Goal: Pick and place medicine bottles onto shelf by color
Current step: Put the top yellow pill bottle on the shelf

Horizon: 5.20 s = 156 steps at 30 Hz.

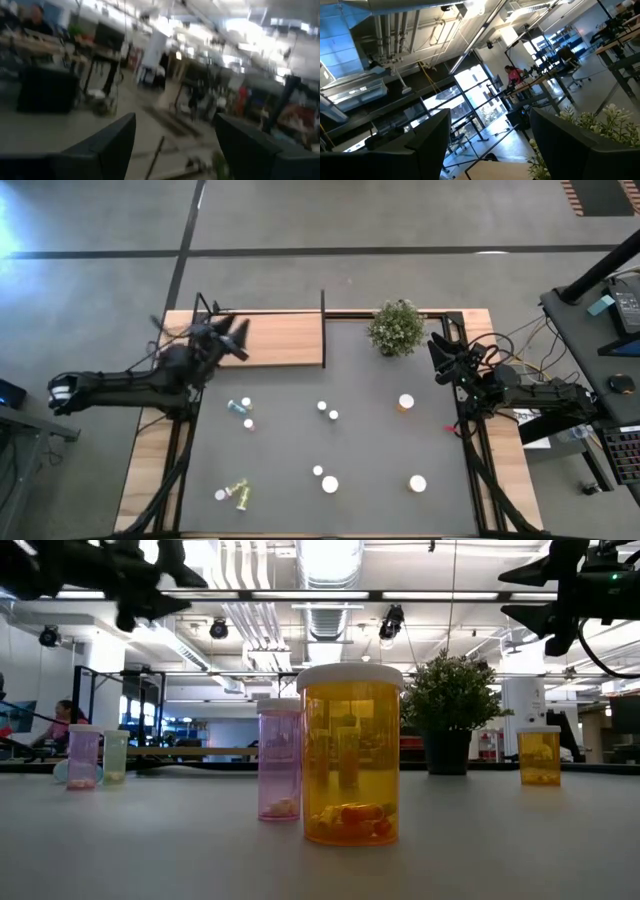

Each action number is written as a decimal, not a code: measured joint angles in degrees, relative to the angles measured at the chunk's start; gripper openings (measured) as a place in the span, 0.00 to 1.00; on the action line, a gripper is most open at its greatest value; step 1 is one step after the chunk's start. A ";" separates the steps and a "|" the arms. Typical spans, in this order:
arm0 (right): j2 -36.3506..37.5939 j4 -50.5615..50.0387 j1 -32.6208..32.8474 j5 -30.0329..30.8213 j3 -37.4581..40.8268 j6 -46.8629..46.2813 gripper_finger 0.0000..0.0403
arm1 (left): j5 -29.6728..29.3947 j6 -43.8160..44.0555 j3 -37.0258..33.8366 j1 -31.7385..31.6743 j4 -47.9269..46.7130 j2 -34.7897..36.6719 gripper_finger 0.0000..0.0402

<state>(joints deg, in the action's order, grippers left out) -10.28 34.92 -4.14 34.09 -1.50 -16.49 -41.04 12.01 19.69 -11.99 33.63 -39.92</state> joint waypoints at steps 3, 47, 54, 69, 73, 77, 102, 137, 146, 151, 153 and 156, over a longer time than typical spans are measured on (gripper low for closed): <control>-0.01 0.00 0.00 -0.01 0.00 0.00 0.65 | 2.78 4.08 0.76 0.02 -2.32 -4.29 0.64; 0.02 -0.17 0.00 0.00 0.00 0.00 0.65 | 46.33 32.17 7.74 0.47 -21.75 -29.41 0.64; 0.02 -0.30 0.00 -0.01 0.00 0.00 0.65 | 46.32 27.00 15.32 0.48 -41.16 -25.05 0.64; 0.00 -0.37 0.00 0.02 0.00 0.00 0.65 | 52.00 17.33 23.98 0.48 -60.47 -15.50 0.64; 0.00 -0.37 0.00 0.02 0.00 0.00 0.65 | 52.73 17.50 23.89 0.52 -60.04 -13.67 0.64; 0.01 -0.39 -0.02 0.02 0.00 0.00 0.65 | 52.92 17.57 23.88 0.41 -58.21 -13.36 0.64; -0.01 -0.39 -0.02 0.02 0.00 0.00 0.65 | 47.57 29.91 32.03 -0.04 -84.61 -22.39 0.64; -0.01 -0.39 -0.02 0.02 0.00 0.00 0.65 | 38.91 42.78 27.37 5.50 -93.14 -35.52 0.64; -0.01 -0.39 -0.02 0.02 0.00 0.00 0.65 | 37.15 44.76 25.06 6.16 -88.89 -35.50 0.61; 0.01 -0.39 0.00 0.02 0.00 0.00 0.65 | 36.53 44.83 25.06 6.14 -87.89 -35.66 0.51; 0.00 -0.39 0.00 0.02 0.00 0.00 0.65 | 36.55 44.85 25.06 6.14 -88.04 -35.83 0.47; -0.01 -0.39 0.00 0.02 0.00 0.00 0.65 | 36.66 44.91 25.06 6.14 -88.06 -35.83 0.42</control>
<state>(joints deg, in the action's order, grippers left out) -10.28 34.52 -4.14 34.11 -1.50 -16.49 -4.39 56.92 44.75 -5.85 -54.43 -75.75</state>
